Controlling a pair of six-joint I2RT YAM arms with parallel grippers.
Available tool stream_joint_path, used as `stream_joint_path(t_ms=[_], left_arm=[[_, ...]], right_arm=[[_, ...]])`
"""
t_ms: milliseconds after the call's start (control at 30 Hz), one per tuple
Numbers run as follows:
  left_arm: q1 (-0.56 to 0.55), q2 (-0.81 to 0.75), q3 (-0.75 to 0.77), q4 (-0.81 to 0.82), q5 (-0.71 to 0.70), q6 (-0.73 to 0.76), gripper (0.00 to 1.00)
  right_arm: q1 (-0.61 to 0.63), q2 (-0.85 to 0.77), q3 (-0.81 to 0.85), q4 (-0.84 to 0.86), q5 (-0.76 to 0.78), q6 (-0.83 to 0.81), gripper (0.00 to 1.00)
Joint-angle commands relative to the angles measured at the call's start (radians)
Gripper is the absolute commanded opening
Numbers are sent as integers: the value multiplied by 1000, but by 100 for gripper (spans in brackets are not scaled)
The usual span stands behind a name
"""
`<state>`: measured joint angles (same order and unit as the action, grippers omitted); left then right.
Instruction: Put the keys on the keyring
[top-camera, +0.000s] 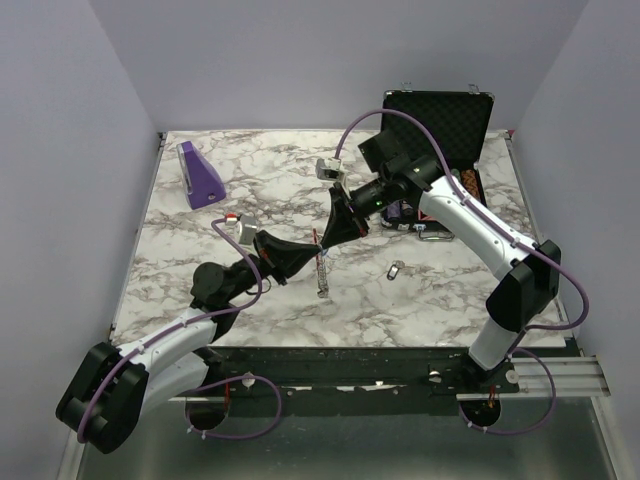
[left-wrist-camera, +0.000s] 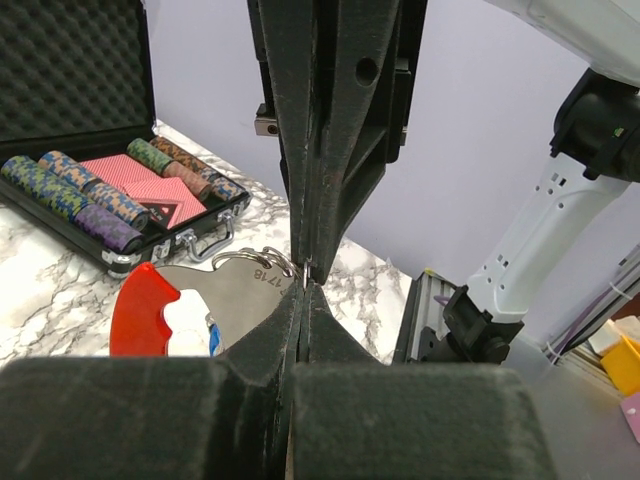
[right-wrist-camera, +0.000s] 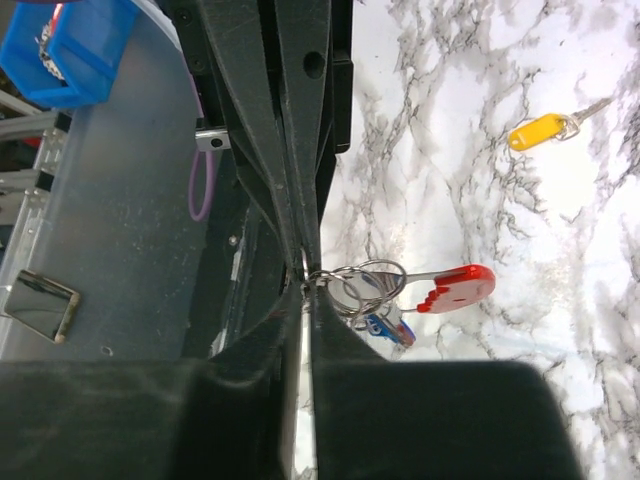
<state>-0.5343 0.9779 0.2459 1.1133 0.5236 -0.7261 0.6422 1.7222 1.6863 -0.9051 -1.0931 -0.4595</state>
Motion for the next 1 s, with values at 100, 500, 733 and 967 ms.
stream_joint_path(t_ms=[100, 500, 733, 967], left_arm=[[-6, -4, -11, 74, -31, 2, 0], [-6, -28, -2, 28, -24, 17, 0], [-3, -65, 62, -137, 81, 95, 30], [3, -228, 156, -577, 122, 376, 62]], right_arm=[[10, 13, -11, 11, -33, 5, 6], [16, 22, 1, -9, -48, -11, 1], [16, -6, 41, -61, 27, -74, 1], [16, -29, 102, -176, 96, -220, 1]])
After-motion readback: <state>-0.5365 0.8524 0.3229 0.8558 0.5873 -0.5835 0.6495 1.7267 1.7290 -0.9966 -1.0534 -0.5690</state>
